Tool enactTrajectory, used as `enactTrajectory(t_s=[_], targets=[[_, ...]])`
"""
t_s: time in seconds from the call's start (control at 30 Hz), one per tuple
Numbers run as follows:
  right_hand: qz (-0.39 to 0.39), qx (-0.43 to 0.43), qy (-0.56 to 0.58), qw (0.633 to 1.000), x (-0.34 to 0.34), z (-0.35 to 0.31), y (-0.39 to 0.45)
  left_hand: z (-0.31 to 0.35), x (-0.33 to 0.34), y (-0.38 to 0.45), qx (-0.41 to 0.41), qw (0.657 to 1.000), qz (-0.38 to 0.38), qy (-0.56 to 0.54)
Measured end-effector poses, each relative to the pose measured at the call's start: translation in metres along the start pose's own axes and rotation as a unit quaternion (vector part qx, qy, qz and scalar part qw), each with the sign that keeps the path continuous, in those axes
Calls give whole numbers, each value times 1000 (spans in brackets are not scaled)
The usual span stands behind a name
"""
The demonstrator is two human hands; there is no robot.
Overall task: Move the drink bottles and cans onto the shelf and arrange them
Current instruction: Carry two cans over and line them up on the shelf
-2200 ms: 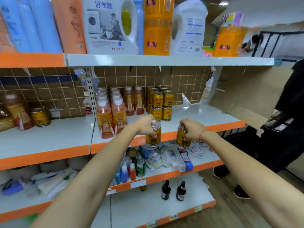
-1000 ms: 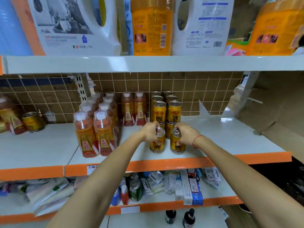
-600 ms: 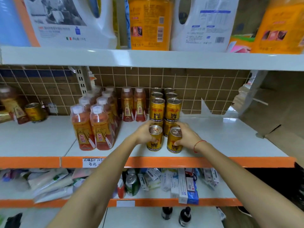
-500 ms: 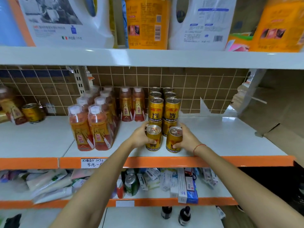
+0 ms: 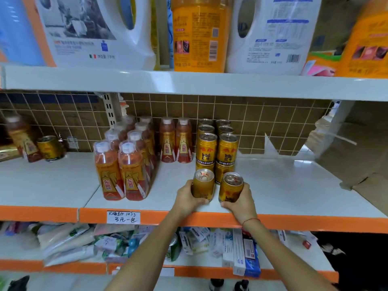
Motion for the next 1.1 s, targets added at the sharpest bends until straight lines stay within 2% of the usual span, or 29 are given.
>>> enactTrajectory(t_s=[0.33,0.5,0.7,1.1], targets=[[7,-2,12,1000,10,2,6,1,22,3,-10,996,55,-67],[-11,-16,18,1000,8,8,7,-4,25,5,5,997,62,-49],[14,-18,13,1000,10,14,7,-4,27,6,0,995,97,-35],[32,-5,10,999,19,19,11,-2,25,5,-2,995,82,-51]])
Point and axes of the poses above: each hand's wrist, its own y-axis towards the middle knuckle, its own x-axis out of the palm, z = x × y, the point moved 1 cm from there along y, towards the middle knuckle, and after that the axes turned 11 degrees about -x, right-handed, at the moved point
